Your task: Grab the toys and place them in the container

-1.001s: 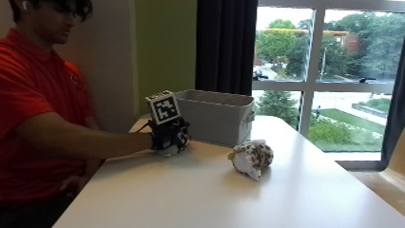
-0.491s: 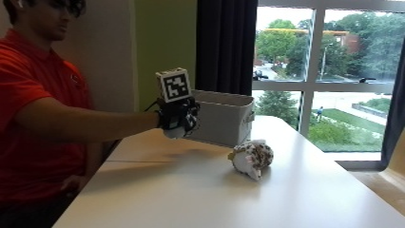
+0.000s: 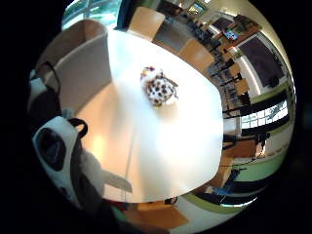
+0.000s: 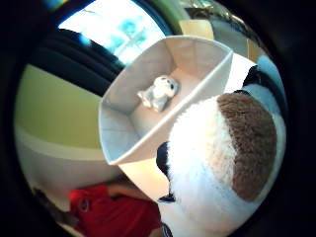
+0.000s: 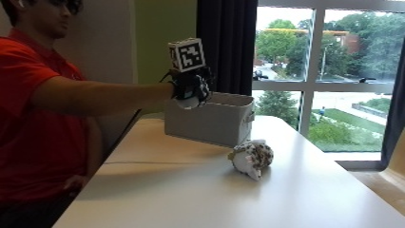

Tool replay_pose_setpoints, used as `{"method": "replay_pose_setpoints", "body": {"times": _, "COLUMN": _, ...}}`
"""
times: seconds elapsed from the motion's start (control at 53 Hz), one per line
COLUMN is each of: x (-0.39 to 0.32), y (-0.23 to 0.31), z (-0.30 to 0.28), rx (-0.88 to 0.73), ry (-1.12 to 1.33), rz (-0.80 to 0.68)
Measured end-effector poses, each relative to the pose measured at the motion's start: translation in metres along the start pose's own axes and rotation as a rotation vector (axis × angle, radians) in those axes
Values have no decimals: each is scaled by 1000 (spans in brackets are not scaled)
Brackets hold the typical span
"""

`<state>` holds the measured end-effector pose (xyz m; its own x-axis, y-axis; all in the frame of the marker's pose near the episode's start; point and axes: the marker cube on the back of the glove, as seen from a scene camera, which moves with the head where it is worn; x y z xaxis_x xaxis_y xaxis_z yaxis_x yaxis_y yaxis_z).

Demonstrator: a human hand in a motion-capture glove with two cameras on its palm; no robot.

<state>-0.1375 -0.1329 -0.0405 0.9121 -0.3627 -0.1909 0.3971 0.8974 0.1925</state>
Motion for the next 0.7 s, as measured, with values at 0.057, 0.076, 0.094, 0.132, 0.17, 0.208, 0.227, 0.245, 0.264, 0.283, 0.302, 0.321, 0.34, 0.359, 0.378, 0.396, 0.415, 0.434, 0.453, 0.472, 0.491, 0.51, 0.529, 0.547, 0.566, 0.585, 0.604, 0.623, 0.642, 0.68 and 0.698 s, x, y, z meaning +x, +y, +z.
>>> {"method": "replay_pose_setpoints", "body": {"times": 0.057, "x": -5, "y": -8, "z": -8, "rx": 12, "ry": 6, "rz": -6}}
{"method": "replay_pose_setpoints", "body": {"times": 0.076, "x": -6, "y": -10, "z": -11, "rx": 16, "ry": 11, "rz": -6}}
{"method": "replay_pose_setpoints", "body": {"times": 0.094, "x": -7, "y": -14, "z": -14, "rx": 19, "ry": 16, "rz": -4}}
{"method": "replay_pose_setpoints", "body": {"times": 0.132, "x": -8, "y": -20, "z": -20, "rx": 23, "ry": 26, "rz": 2}}
{"method": "replay_pose_setpoints", "body": {"times": 0.17, "x": -7, "y": -25, "z": -26, "rx": 24, "ry": 34, "rz": -1}}
{"method": "replay_pose_setpoints", "body": {"times": 0.208, "x": -8, "y": -29, "z": -31, "rx": 26, "ry": 40, "rz": -9}}
{"method": "replay_pose_setpoints", "body": {"times": 0.227, "x": -9, "y": -32, "z": -33, "rx": 29, "ry": 42, "rz": -10}}
{"method": "replay_pose_setpoints", "body": {"times": 0.245, "x": -10, "y": -34, "z": -35, "rx": 33, "ry": 44, "rz": -10}}
{"method": "replay_pose_setpoints", "body": {"times": 0.264, "x": -11, "y": -38, "z": -37, "rx": 37, "ry": 47, "rz": -9}}
{"method": "replay_pose_setpoints", "body": {"times": 0.283, "x": -13, "y": -41, "z": -39, "rx": 40, "ry": 50, "rz": -9}}
{"method": "replay_pose_setpoints", "body": {"times": 0.302, "x": -14, "y": -44, "z": -41, "rx": 43, "ry": 54, "rz": -9}}
{"method": "replay_pose_setpoints", "body": {"times": 0.321, "x": -16, "y": -46, "z": -43, "rx": 43, "ry": 58, "rz": -9}}
{"method": "replay_pose_setpoints", "body": {"times": 0.34, "x": -17, "y": -49, "z": -44, "rx": 43, "ry": 62, "rz": -10}}
{"method": "replay_pose_setpoints", "body": {"times": 0.359, "x": -19, "y": -52, "z": -45, "rx": 43, "ry": 66, "rz": -12}}
{"method": "replay_pose_setpoints", "body": {"times": 0.378, "x": -21, "y": -55, "z": -45, "rx": 43, "ry": 68, "rz": -15}}
{"method": "replay_pose_setpoints", "body": {"times": 0.396, "x": -23, "y": -57, "z": -46, "rx": 43, "ry": 71, "rz": -19}}
{"method": "replay_pose_setpoints", "body": {"times": 0.415, "x": -25, "y": -60, "z": -46, "rx": 43, "ry": 73, "rz": -24}}
{"method": "replay_pose_setpoints", "body": {"times": 0.434, "x": -26, "y": -62, "z": -47, "rx": 42, "ry": 75, "rz": -29}}
{"method": "replay_pose_setpoints", "body": {"times": 0.453, "x": -28, "y": -64, "z": -47, "rx": 40, "ry": 77, "rz": -32}}
{"method": "replay_pose_setpoints", "body": {"times": 0.472, "x": -30, "y": -67, "z": -46, "rx": 39, "ry": 79, "rz": -33}}
{"method": "replay_pose_setpoints", "body": {"times": 0.491, "x": -33, "y": -70, "z": -46, "rx": 36, "ry": 80, "rz": -31}}
{"method": "replay_pose_setpoints", "body": {"times": 0.51, "x": -36, "y": -73, "z": -45, "rx": 31, "ry": 82, "rz": -30}}
{"method": "replay_pose_setpoints", "body": {"times": 0.529, "x": -39, "y": -76, "z": -44, "rx": 26, "ry": 84, "rz": -30}}
{"method": "replay_pose_setpoints", "body": {"times": 0.547, "x": -42, "y": -80, "z": -42, "rx": 20, "ry": 86, "rz": -30}}
{"method": "replay_pose_setpoints", "body": {"times": 0.566, "x": -45, "y": -83, "z": -41, "rx": 15, "ry": 87, "rz": -31}}
{"method": "replay_pose_setpoints", "body": {"times": 0.585, "x": -48, "y": -87, "z": -39, "rx": 10, "ry": 89, "rz": -30}}
{"method": "replay_pose_setpoints", "body": {"times": 0.604, "x": -51, "y": -90, "z": -38, "rx": 5, "ry": 90, "rz": -28}}
{"method": "replay_pose_setpoints", "body": {"times": 0.623, "x": -54, "y": -94, "z": -36, "rx": 1, "ry": 89, "rz": -26}}
{"method": "replay_pose_setpoints", "body": {"times": 0.642, "x": -57, "y": -97, "z": -35, "rx": -3, "ry": 87, "rz": -24}}
{"method": "replay_pose_setpoints", "body": {"times": 0.68, "x": -63, "y": -103, "z": -32, "rx": -10, "ry": 78, "rz": -24}}
{"method": "replay_pose_setpoints", "body": {"times": 0.698, "x": -66, "y": -106, "z": -31, "rx": -13, "ry": 72, "rz": -26}}
